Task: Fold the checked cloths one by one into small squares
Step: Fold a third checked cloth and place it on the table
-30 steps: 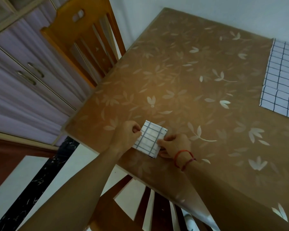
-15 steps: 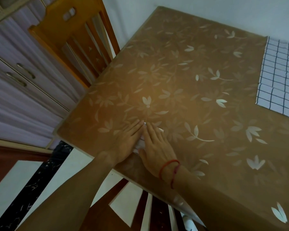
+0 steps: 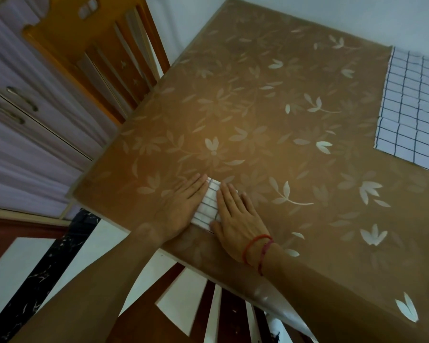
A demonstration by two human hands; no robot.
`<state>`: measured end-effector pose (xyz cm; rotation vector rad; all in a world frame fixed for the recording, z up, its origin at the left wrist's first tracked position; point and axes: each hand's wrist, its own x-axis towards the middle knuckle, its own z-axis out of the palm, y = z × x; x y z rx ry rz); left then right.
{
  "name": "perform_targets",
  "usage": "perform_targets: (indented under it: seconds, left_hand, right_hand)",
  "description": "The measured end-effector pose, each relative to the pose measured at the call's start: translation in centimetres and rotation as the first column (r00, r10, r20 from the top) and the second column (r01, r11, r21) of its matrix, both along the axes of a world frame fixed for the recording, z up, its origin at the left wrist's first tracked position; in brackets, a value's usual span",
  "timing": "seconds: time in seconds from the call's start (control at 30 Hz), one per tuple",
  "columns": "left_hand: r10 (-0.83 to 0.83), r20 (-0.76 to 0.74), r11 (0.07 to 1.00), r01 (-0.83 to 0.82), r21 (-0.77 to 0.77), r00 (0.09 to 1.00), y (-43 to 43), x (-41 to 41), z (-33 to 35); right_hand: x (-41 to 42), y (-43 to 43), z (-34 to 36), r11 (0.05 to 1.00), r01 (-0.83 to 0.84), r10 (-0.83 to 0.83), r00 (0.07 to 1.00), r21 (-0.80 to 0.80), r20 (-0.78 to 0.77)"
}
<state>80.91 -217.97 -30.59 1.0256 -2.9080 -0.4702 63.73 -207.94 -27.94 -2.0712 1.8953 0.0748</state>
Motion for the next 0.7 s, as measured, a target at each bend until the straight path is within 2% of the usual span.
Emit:
perform_targets:
  seconds: [0.13, 0.27, 0.33, 0.43, 0.6, 0.7]
  left_hand:
    - [-0.039, 0.024, 0.999, 0.039, 0.003, 0.999, -0.2, 0.2, 0.2]
    - [-0.006, -0.047, 0.998, 0.008, 0.055, 0.999, 0.6, 1.3, 1.4]
    - [-0.052, -0.052, 0.997, 0.055, 0.057, 0.997, 1.4, 2.9, 2.0]
    - [-0.217, 0.059, 0.974, 0.220, -0.049, 0.974, 2.6, 5.4, 2.8]
    - [-0.237, 0.154, 0.956, 0.258, -0.136, 0.959, 3.1, 7.1, 2.7]
    - [-0.245, 0.145, 0.958, 0.262, -0.115, 0.959, 3.2, 7.3, 2.9]
  right_hand:
    - [-0.2, 0.3, -0.2, 1.000, 0.010, -0.010, 1.000, 0.029, 0.003]
    - [-0.4, 0.3, -0.3, 1.000, -0.002, 0.003, 1.000, 0.026, -0.024]
    - [-0.4, 0.3, -0.3, 1.000, -0.002, 0.003, 1.000, 0.029, -0.023]
    - [-0.3, 0.3, -0.2, 0.999, -0.008, 0.008, 1.000, 0.054, -0.014]
    - [-0.2, 0.2, 0.3, 0.998, 0.005, -0.005, 1.000, 0.066, -0.003]
    - [-0.1, 0.1, 0.6, 0.997, 0.016, -0.017, 1.000, 0.078, 0.009]
